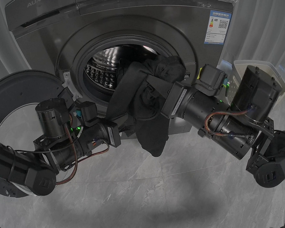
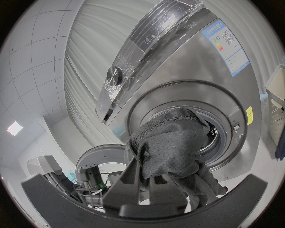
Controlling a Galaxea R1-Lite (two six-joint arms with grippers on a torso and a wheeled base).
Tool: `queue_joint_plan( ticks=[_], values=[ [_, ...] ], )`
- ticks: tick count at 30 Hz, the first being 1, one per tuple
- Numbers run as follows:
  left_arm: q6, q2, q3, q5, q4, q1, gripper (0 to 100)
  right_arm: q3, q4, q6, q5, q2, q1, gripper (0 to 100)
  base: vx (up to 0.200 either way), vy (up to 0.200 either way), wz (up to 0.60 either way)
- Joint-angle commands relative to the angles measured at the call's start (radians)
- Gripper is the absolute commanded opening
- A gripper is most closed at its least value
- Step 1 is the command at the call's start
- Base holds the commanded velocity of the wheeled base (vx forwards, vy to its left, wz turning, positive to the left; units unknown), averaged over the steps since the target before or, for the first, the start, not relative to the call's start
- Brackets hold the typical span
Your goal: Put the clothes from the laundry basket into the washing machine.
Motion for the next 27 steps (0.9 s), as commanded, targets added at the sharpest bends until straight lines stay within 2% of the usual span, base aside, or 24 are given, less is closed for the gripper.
queue_joint_plan(
  ticks=[1, 6, 7, 10, 12, 13, 16, 18, 27],
  values=[
    [-0.001, -0.146, 0.115, -0.013, -0.009, -0.072, 0, 0.061, -0.019, -0.003, 0.01, 0.006, -0.031, 0, 0.0, 0.0, 0.0],
    [-0.007, -0.269, 0.19, -0.016, 0.0, -0.127, 0, 0.119, -0.055, -0.003, 0.029, 0.007, -0.028, 0, 0.0, 0.0, 0.0],
    [-0.016, -0.295, 0.201, -0.016, 0.0, -0.136, 0, 0.124, -0.061, -0.003, 0.032, 0.009, -0.025, 100, 0.0, 0.0, 0.0],
    [-0.042, -0.341, 0.204, -0.019, 0.001, -0.144, 0, 0.148, -0.056, -0.004, 0.032, 0.018, -0.03, 100, 0.0, 0.0, 0.0],
    [-0.082, -0.368, 0.198, -0.034, 0.0, -0.139, 0, 0.17, -0.061, -0.009, 0.027, 0.038, -0.039, 100, 0.0, 0.0, 0.0],
    [-0.139, -0.378, 0.188, -0.039, -0.009, -0.135, 0, 0.203, -0.069, -0.021, 0.024, 0.065, -0.062, 100, 0.0, 0.0, 0.0],
    [-0.174, -0.381, 0.184, -0.039, -0.011, -0.135, 0, 0.234, -0.072, -0.031, 0.023, 0.072, -0.07, 100, 0.0, 0.0, 0.0],
    [-0.184, -0.385, 0.182, -0.039, -0.012, -0.133, 0, 0.253, -0.072, -0.04, 0.021, 0.072, -0.07, 100, 0.0, 0.0, 0.0],
    [-0.185, -0.39, 0.199, -0.039, -0.009, -0.127, 0, 0.277, -0.092, -0.109, 0.023, 0.061, -0.062, 100, 0.0, 0.0, 0.0]
  ],
)
